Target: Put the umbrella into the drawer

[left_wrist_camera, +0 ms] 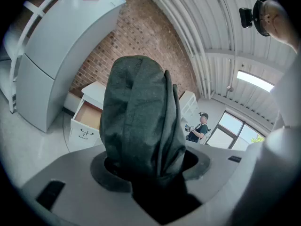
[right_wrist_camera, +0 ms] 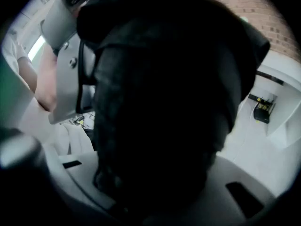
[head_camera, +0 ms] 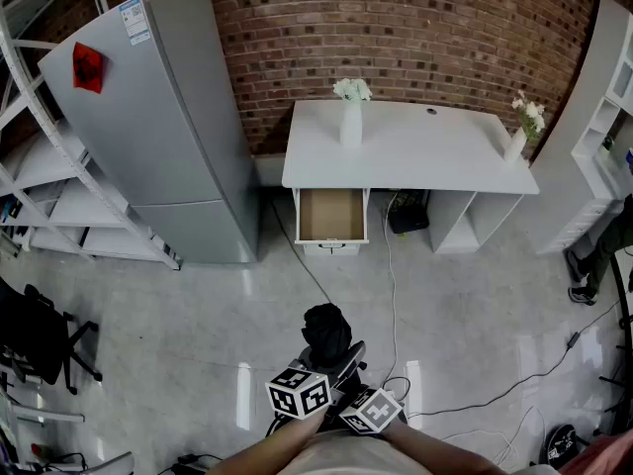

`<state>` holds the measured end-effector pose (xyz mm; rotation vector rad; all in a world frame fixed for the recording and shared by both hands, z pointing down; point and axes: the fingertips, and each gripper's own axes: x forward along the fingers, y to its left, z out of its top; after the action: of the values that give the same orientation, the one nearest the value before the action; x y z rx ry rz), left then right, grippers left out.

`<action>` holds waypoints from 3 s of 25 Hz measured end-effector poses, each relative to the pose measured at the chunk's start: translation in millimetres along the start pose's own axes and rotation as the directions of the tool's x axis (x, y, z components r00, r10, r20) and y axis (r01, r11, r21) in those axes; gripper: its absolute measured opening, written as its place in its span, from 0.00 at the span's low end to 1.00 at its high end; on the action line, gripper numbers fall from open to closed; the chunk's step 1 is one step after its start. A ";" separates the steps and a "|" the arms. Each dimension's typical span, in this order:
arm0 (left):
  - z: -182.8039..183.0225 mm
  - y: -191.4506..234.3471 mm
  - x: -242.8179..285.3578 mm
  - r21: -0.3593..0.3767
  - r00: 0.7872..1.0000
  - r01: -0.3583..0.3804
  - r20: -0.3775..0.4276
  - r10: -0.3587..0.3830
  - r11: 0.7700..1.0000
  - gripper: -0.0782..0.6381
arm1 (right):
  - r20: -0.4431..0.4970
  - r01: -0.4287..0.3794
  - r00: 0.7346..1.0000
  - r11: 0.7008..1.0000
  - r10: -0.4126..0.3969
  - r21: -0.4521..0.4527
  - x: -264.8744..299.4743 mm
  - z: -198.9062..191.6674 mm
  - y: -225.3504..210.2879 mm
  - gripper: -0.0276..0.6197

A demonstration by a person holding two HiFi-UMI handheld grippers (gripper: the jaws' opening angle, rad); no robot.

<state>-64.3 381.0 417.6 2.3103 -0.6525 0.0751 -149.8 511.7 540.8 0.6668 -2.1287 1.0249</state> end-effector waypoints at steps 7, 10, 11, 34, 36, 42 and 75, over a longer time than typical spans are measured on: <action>-1.5 0.3 3.2 -0.007 1.000 -0.003 0.000 0.003 1.000 0.44 | -0.007 -0.002 1.000 1.000 0.002 0.002 -1.7 -2.0 -2.6 0.23; 0.5 0.8 2.1 -0.010 1.000 -0.004 -0.001 0.004 1.000 0.44 | -0.009 -0.003 1.000 1.000 0.003 0.003 -2.1 0.1 -1.3 0.23; 0.7 1.2 1.7 -0.012 1.000 -0.004 -0.001 0.004 1.000 0.44 | -0.011 -0.004 1.000 1.000 0.004 0.003 -2.1 0.3 -0.8 0.23; 4.2 14.0 21.9 -0.014 0.998 -0.059 0.009 0.059 0.998 0.44 | -0.026 -0.040 0.999 0.999 0.040 -0.024 -3.4 3.4 -23.4 0.23; 1.8 15.4 25.2 -0.013 0.997 -0.071 0.005 0.071 0.997 0.44 | -0.028 -0.055 0.998 0.998 0.054 -0.027 -3.4 2.0 -25.4 0.23; -2.8 19.5 29.9 -0.012 0.995 -0.102 0.003 0.102 0.995 0.44 | -0.035 -0.082 0.996 0.996 0.081 -0.036 -2.8 -1.9 -30.1 0.23; 26.0 49.7 68.6 -0.014 0.996 -0.087 0.002 0.087 0.996 0.44 | -0.036 -0.078 0.996 0.996 0.076 -0.037 1.6 33.0 -75.5 0.23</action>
<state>-31.6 303.7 446.1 2.2684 -0.7529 0.1085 -110.8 442.3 562.2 0.5484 -2.1524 1.0269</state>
